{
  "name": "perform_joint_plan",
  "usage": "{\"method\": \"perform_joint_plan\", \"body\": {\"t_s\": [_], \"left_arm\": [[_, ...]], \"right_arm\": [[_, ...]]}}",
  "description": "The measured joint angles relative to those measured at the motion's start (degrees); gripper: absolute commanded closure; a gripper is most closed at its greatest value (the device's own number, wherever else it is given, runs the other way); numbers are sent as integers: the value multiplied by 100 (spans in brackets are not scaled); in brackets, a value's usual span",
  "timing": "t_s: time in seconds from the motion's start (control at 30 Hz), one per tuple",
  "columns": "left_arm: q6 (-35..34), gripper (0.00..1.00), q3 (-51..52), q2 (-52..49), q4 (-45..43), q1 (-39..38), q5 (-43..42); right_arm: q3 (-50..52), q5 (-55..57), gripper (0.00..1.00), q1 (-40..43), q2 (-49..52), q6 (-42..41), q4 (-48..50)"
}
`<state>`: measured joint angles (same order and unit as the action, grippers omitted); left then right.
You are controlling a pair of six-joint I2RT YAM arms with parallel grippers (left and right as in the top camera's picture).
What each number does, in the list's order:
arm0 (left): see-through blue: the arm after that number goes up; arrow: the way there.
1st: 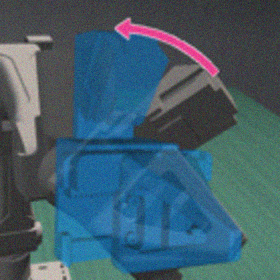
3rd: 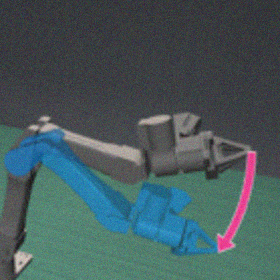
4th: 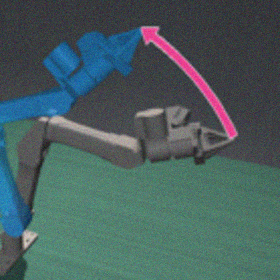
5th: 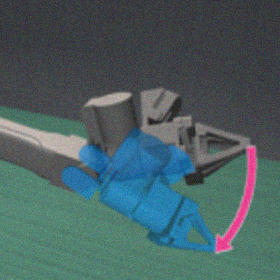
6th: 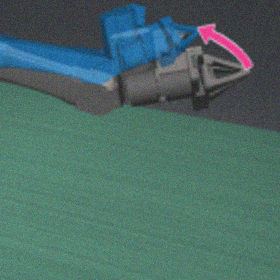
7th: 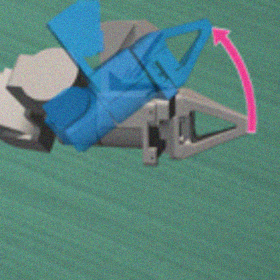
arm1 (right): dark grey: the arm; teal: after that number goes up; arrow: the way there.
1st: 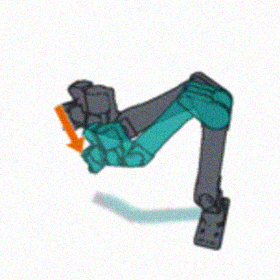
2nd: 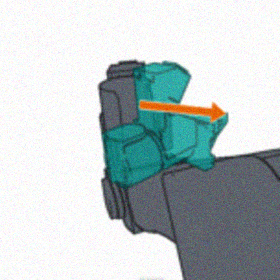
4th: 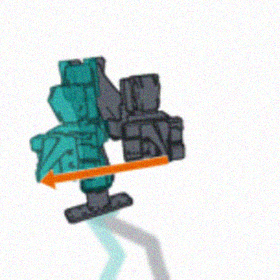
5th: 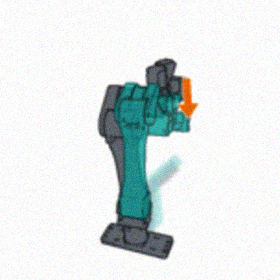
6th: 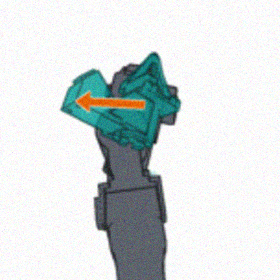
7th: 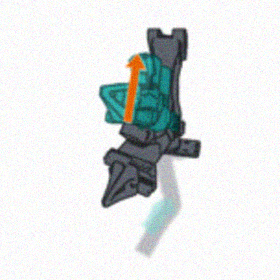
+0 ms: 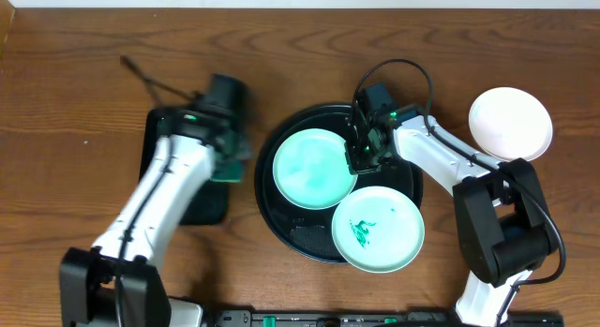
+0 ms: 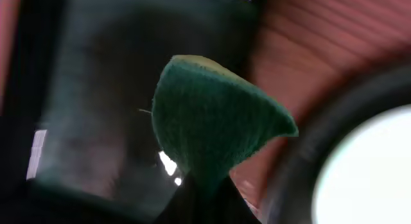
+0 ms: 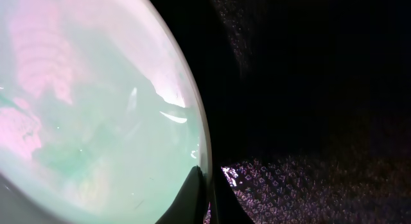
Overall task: Clean dirty plates on tray and stack at the side
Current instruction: 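Scrub the green plate with the sponge in the left gripper, then return the sponge with the left gripper to the black tray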
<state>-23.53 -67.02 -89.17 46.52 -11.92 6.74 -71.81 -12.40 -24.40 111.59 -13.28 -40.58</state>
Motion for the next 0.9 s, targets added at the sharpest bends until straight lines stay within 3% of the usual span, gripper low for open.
{"method": "perform_joint_plan", "body": {"t_s": [0.23, 0.53, 0.57, 0.63, 0.67, 0.9], "left_arm": [[376, 93, 0, -240, -136, 1244, -295], [669, 92, -2, -1388, -162, 1663, -802], [688, 89, -2, -1460, -170, 1661, -833], [702, 69, -2, -1499, -197, 1659, -874], [708, 65, -2, -1499, -205, 1659, -898], [732, 62, -2, -1497, -197, 1659, -966]], "right_arm": [[0, 42, 99, -2, 0, 50, -11], [-9, 223, 99, -28, -48, 98, -155], [-7, 282, 99, -31, -74, 114, -208], [-4, 437, 99, -33, -153, 138, -275], [-4, 540, 99, -33, -223, 160, -297], [11, 1244, 99, -33, -1191, 372, -337]]}}
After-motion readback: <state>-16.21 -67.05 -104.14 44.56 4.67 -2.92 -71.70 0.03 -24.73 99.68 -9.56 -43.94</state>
